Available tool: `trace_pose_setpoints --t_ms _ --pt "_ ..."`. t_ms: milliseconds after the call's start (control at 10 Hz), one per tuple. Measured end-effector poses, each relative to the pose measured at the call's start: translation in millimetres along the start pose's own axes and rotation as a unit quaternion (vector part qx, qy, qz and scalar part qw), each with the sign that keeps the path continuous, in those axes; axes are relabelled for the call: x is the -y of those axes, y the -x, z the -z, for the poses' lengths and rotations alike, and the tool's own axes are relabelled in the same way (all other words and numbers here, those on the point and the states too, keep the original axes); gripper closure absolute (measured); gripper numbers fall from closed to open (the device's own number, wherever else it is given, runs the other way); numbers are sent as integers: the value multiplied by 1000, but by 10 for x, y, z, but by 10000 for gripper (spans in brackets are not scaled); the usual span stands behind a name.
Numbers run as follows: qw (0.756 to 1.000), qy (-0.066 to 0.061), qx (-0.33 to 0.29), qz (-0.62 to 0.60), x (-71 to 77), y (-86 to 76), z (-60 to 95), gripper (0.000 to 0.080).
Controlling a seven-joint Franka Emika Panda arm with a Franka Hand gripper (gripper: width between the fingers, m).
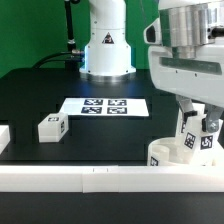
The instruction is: Assemble stool
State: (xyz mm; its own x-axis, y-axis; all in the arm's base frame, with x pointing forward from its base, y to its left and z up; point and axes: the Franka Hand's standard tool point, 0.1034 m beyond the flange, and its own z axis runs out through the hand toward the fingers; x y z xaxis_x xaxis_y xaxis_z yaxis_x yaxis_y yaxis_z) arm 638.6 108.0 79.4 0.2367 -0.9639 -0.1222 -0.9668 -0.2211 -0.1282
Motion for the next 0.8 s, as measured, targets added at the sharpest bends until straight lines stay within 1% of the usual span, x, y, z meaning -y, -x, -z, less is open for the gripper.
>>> trace_pose_setpoints --t_ms 200,300,400,500,700,800 --pt "995 -4 9 -95 7 20 -2 464" --pt "985 -25 17 -169 21 5 -6 464" --pt "968 -40 23 -245 36 23 -12 464" --pt "954 -50 31 -293 47 33 -16 464" --pt "916 -72 44 -391 65 71 -22 464" --pt "901 -80 49 -423 68 74 -21 464"
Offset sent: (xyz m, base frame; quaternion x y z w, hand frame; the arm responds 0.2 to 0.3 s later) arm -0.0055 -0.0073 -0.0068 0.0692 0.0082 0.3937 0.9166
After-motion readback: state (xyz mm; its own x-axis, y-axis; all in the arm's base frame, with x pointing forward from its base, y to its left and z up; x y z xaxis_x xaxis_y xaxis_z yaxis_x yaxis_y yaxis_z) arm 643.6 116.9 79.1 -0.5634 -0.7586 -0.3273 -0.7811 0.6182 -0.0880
